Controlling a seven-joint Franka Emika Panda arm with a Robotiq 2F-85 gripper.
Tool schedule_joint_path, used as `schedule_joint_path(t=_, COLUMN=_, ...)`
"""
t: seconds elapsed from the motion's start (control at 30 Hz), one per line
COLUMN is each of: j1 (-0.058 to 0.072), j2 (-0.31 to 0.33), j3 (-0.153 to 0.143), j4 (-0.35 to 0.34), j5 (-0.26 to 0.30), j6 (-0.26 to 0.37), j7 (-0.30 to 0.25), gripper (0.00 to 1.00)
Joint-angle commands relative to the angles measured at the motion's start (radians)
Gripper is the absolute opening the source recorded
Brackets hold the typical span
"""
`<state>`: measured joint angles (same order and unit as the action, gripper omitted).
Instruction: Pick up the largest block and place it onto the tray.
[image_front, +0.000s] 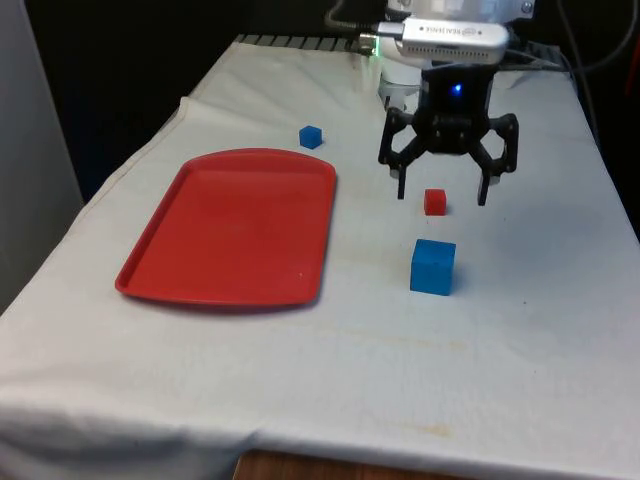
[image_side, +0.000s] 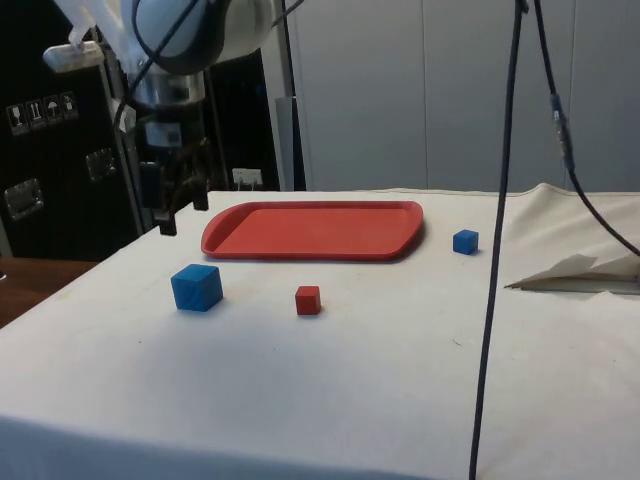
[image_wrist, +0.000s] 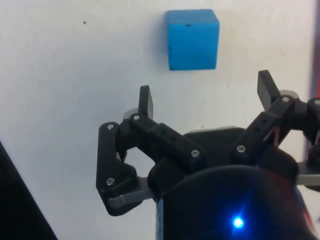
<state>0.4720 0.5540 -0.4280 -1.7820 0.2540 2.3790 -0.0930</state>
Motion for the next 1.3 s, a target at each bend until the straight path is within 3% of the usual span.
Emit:
schedule_joint_path(t=0.0, j1=-0.009, j2=0.016, j3=0.015, j4=0.008, j5=0.021, j6=0.015, j7=-0.011, gripper=1.00)
schedule_joint_path(t=0.2, j1=-0.008, j2=0.052, j3=0.025, j4=0.010, j5=0.047, j6=0.048, j7=-0.019, gripper=1.00)
schedule_joint_path(t=0.23, j1=0.000, j2=0.048, j3=0.012, j4=0.011, j5=0.031, j6=0.033, j7=-0.007, gripper=1.00)
schedule_joint_path(t=0.27, j1=-0.008, j2=0.062, j3=0.028, j4=0.010, j5=0.055, j6=0.059, j7=-0.021, gripper=1.00)
schedule_joint_path(t=0.5, j1=-0.011, j2=0.103, j3=0.039, j4=0.010, j5=0.072, j6=0.107, j7=-0.023, gripper=1.00)
schedule_joint_path(t=0.53, j1=-0.001, j2=0.102, j3=0.026, j4=0.011, j5=0.057, j6=0.094, j7=-0.010, gripper=1.00)
schedule_joint_path(t=0.57, j1=-0.012, j2=0.108, j3=0.040, j4=0.009, j5=0.074, j6=0.115, j7=-0.024, gripper=1.00)
schedule_joint_path(t=0.77, j1=-0.015, j2=0.142, j3=0.043, j4=0.009, j5=0.093, j6=0.157, j7=-0.033, gripper=1.00)
schedule_joint_path(t=0.8, j1=-0.004, j2=0.142, j3=0.029, j4=0.010, j5=0.078, j6=0.142, j7=-0.019, gripper=1.00)
schedule_joint_path(t=0.83, j1=-0.016, j2=0.147, j3=0.044, j4=0.009, j5=0.095, j6=0.163, j7=-0.034, gripper=1.00)
schedule_joint_path(t=1.13, j1=-0.031, j2=0.184, j3=0.045, j4=0.010, j5=0.136, j6=0.207, j7=-0.070, gripper=1.00)
schedule_joint_path(t=1.17, j1=-0.017, j2=0.183, j3=0.030, j4=0.010, j5=0.121, j6=0.192, j7=-0.053, gripper=1.00)
schedule_joint_path(t=1.2, j1=-0.032, j2=0.187, j3=0.045, j4=0.010, j5=0.141, j6=0.210, j7=-0.074, gripper=1.00)
schedule_joint_path(t=1.27, j1=-0.033, j2=0.195, j3=0.043, j4=0.011, j5=0.157, j6=0.216, j7=-0.088, gripper=1.00)
